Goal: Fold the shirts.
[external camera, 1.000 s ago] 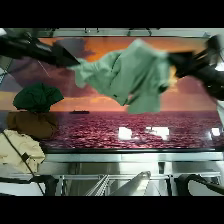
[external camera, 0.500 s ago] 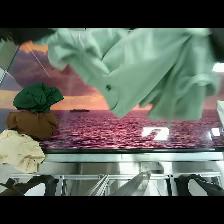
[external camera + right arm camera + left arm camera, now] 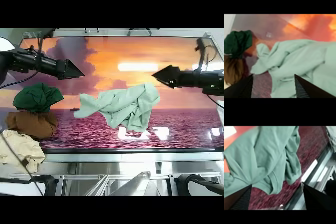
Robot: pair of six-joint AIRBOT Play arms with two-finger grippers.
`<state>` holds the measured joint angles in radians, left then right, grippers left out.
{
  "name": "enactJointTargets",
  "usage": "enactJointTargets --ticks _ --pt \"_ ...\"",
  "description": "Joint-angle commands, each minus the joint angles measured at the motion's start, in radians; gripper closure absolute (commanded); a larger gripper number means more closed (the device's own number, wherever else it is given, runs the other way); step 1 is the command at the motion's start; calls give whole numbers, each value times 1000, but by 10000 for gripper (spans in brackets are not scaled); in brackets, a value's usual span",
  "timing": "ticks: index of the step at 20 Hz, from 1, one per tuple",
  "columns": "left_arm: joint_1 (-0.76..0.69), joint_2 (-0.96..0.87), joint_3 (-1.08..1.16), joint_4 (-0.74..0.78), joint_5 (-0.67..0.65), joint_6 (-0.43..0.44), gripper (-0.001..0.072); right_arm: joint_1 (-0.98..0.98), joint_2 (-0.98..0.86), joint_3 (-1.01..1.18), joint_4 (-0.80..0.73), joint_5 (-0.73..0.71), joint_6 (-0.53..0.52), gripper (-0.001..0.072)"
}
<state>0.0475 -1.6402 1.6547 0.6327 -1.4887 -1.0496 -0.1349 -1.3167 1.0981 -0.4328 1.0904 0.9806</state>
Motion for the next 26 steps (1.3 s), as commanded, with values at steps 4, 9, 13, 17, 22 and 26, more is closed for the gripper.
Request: enactJointTargets --ticks 4,9,13,17,22,26 --pt "61 -177 1 3 -243 -216 -3 -245 -87 -9 -274 93 87 153" --pt "-141 -129 -334 4 -38 -154 -3 -243 -189 -86 -304 88 105 153" --pt "-319 -130 -420 5 152 -179 14 -132 -307 -88 -232 55 98 153" --pt "-414 -208 -353 5 206 -263 14 -23 -385 -87 -29 9 16 156" --pt "-489 -371 -175 5 148 -299 266 -9 -397 -70 93 -16 -43 325" --pt "-496 -413 -70 4 101 -279 693 -64 -386 -53 96 88 -49 678"
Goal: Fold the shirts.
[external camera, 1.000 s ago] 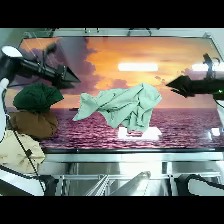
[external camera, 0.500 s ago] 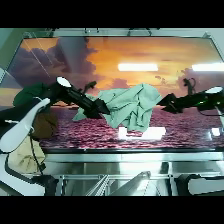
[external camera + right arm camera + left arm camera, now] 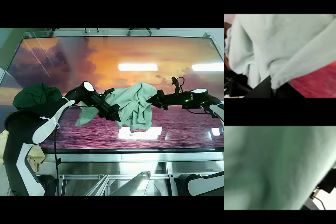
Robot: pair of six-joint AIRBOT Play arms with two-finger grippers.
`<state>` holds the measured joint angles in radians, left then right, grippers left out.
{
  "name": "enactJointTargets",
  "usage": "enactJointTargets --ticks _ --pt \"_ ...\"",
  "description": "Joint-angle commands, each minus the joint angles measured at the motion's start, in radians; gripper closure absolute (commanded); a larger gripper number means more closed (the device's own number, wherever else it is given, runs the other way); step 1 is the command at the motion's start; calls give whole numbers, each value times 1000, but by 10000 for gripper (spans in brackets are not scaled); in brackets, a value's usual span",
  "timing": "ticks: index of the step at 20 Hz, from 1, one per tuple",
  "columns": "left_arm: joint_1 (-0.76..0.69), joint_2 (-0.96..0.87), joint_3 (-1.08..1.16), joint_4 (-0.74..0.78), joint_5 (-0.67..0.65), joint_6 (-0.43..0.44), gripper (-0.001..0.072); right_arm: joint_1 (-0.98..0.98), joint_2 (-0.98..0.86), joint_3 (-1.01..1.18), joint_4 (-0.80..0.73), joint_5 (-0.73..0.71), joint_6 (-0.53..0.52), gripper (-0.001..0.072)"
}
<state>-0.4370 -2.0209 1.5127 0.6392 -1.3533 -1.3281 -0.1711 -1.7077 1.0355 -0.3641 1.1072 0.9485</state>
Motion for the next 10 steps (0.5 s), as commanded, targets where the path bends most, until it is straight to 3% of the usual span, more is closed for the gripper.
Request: enactJointTargets --ticks 1,5,10 --pt "0 -14 89 -3 -51 0 694 -48 21 10 29 122 -23 689" --pt "86 183 183 -20 -132 1 692 -133 189 11 100 348 -64 689" --pt "253 557 411 -91 -190 -2 685 -264 590 66 539 546 -113 688"
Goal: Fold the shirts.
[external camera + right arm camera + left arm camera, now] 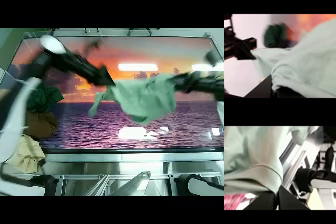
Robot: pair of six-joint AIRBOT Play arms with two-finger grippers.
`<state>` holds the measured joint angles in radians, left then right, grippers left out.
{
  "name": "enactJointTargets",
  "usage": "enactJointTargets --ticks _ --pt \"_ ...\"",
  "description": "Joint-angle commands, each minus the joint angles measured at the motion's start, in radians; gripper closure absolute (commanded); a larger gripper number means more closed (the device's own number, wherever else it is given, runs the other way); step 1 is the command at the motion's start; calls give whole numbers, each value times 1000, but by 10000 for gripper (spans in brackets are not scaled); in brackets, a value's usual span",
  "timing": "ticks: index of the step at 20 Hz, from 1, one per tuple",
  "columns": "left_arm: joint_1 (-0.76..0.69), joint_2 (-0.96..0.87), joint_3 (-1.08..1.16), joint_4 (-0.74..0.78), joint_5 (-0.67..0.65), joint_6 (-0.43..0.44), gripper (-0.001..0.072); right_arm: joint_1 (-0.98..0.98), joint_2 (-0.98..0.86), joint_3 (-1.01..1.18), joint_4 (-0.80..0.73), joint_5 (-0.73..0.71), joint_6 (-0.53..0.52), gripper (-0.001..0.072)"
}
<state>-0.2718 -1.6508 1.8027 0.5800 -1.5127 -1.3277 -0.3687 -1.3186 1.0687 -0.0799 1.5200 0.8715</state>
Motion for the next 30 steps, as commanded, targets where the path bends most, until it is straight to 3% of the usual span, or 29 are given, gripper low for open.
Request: enactJointTargets --ticks 1,5,10,15,20,21,22,23,24,27,30 --pt "129 257 171 -30 -31 -1 680 -85 286 60 314 138 -69 688" --pt "278 462 248 18 -30 13 679 -130 537 144 248 -8 -100 688" --pt "365 575 -91 55 -29 66 678 -51 616 140 -110 -293 -119 688" --pt "352 384 -327 50 -10 186 678 196 362 51 -259 -360 -108 688" --pt "328 24 -299 47 163 273 680 282 -44 20 -344 -623 -103 683" --pt "338 -44 -237 44 181 270 674 254 -94 41 -344 -658 -68 516" --pt "348 -104 -167 36 179 268 453 211 -133 69 -346 -650 -47 181" --pt "364 -154 -90 35 159 248 134 159 -149 91 -347 -603 -23 88" --pt "389 -190 -24 39 119 206 -6 106 -148 95 -348 -544 -2 88" --pt "462 -224 59 126 -60 63 -4 -50 -146 83 -461 -315 75 91" --pt "473 -179 -105 197 -200 22 15 -87 -147 -21 -625 -258 101 91"
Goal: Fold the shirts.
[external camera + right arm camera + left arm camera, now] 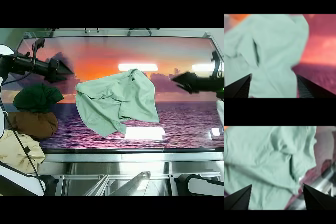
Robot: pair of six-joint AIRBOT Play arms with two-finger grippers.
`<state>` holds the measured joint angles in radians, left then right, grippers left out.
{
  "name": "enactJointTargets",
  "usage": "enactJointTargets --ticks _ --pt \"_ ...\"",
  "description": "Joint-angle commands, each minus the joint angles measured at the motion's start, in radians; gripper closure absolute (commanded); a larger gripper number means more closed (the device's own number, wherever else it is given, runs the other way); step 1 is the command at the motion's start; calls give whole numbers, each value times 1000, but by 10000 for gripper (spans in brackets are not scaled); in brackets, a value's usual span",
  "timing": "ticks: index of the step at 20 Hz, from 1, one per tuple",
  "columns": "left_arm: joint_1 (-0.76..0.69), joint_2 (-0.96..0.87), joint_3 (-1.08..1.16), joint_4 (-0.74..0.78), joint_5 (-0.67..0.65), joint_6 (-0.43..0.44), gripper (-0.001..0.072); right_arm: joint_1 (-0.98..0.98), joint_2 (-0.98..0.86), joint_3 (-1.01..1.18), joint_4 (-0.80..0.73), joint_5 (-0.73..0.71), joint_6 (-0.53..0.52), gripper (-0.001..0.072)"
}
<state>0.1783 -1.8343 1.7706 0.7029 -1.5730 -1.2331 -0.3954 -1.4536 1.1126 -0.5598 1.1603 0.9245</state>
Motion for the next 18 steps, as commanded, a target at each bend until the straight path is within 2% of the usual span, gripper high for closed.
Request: enactJointTargets --ticks 1,3,6,11,12,13,14,15,16,17,18 --pt "10 33 -166 86 -127 -72 14 -55 -13 -115 -147 85 40 91" --pt "-26 81 -348 118 -88 -65 14 -20 -29 -195 -144 26 26 91" --pt "-95 105 -522 226 1 -68 14 66 -89 -221 -129 14 27 91" --pt "-201 74 -596 256 185 -77 14 227 -189 -220 28 -33 2 93" --pt "-224 52 -573 232 199 -77 14 248 -200 -220 66 -46 -10 109" --pt "-246 24 -544 200 208 -76 14 263 -207 -219 95 -55 -21 213" --pt "-270 -11 -506 170 206 -76 14 273 -212 -219 123 -57 -40 281" --pt "-295 -46 -467 157 202 -77 16 276 -213 -219 141 -57 -48 280" --pt "-317 -74 -430 159 192 -77 84 274 -213 -219 147 -54 -50 281" --pt "-334 -100 -393 161 163 -76 352 268 -213 -218 146 -45 -50 287" --pt "-348 -121 -359 162 121 -64 661 256 -213 -218 146 -25 -57 374"
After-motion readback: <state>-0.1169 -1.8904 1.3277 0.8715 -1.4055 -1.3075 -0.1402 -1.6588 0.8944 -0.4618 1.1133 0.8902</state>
